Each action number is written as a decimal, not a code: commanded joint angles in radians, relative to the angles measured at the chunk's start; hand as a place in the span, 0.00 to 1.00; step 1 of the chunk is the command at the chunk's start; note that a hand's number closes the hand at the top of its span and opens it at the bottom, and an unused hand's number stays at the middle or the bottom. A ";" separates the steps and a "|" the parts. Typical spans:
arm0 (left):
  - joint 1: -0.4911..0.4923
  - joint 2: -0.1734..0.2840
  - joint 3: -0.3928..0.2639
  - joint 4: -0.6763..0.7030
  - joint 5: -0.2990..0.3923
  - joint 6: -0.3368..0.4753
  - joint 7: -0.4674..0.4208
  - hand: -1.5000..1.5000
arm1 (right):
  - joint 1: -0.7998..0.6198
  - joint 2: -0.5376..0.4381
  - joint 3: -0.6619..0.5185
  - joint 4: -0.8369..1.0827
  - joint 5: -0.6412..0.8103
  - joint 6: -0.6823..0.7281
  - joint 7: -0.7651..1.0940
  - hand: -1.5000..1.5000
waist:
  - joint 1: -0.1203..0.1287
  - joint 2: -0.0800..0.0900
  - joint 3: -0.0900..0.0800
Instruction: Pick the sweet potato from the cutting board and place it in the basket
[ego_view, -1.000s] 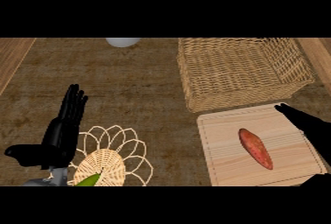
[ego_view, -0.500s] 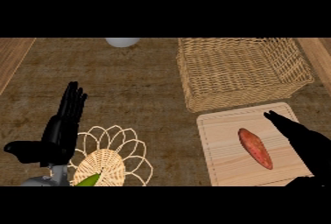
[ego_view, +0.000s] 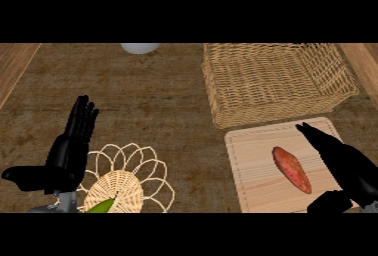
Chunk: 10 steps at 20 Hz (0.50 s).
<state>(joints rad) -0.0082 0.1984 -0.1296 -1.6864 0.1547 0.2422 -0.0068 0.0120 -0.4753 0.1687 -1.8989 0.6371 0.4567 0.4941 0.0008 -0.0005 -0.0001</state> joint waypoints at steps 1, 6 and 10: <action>-0.026 -0.027 0.027 0.044 -0.017 -0.014 0.000 0.50 | -0.056 0.051 -0.004 0.110 0.069 -0.008 -0.045 0.00 | 0.001 0.001 0.000; 0.046 -0.048 0.023 -0.018 -0.040 -0.040 -0.007 0.50 | -0.021 0.092 -0.006 0.050 0.099 0.049 -0.022 0.00 | 0.000 0.000 0.000; -0.051 -0.067 0.045 0.037 -0.052 -0.034 0.033 0.50 | 0.041 0.090 -0.010 0.115 0.155 -0.007 -0.108 0.00 | -0.003 0.000 0.000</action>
<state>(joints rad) -0.0148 0.1547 -0.0956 -1.6806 0.1141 0.2102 0.0093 0.0299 -0.3954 0.1694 -1.8311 0.7531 0.4685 0.4335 -0.0002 -0.0004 -0.0001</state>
